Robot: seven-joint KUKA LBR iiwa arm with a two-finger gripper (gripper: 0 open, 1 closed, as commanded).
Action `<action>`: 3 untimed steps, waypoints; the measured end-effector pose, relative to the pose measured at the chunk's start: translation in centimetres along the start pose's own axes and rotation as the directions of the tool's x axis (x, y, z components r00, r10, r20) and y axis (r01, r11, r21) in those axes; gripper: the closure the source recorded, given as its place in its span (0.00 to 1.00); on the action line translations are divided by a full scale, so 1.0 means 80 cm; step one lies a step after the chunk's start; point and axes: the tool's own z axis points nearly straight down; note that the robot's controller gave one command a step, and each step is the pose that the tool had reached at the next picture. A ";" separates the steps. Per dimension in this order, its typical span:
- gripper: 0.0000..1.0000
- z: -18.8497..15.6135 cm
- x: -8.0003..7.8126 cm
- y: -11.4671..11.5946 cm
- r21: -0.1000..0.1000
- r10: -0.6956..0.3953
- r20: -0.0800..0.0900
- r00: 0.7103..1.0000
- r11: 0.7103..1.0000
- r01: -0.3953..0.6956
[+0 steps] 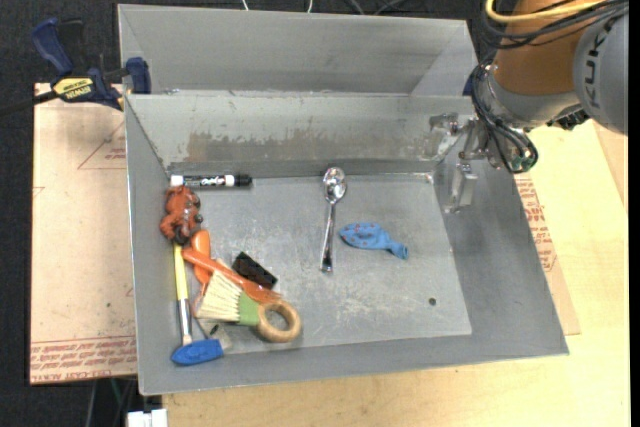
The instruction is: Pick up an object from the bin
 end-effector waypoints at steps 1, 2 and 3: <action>0.00 0.119 0.050 0.113 -0.003 0.068 -0.004 0.998 0.998 -0.068; 0.00 0.065 0.037 0.113 0.006 -0.075 0.020 0.997 0.997 0.075; 0.00 0.080 0.082 0.119 -0.003 0.115 -0.007 0.993 0.993 -0.115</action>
Offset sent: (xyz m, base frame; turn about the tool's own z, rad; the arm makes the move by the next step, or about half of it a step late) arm -0.0315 0.0897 -0.0548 -0.0759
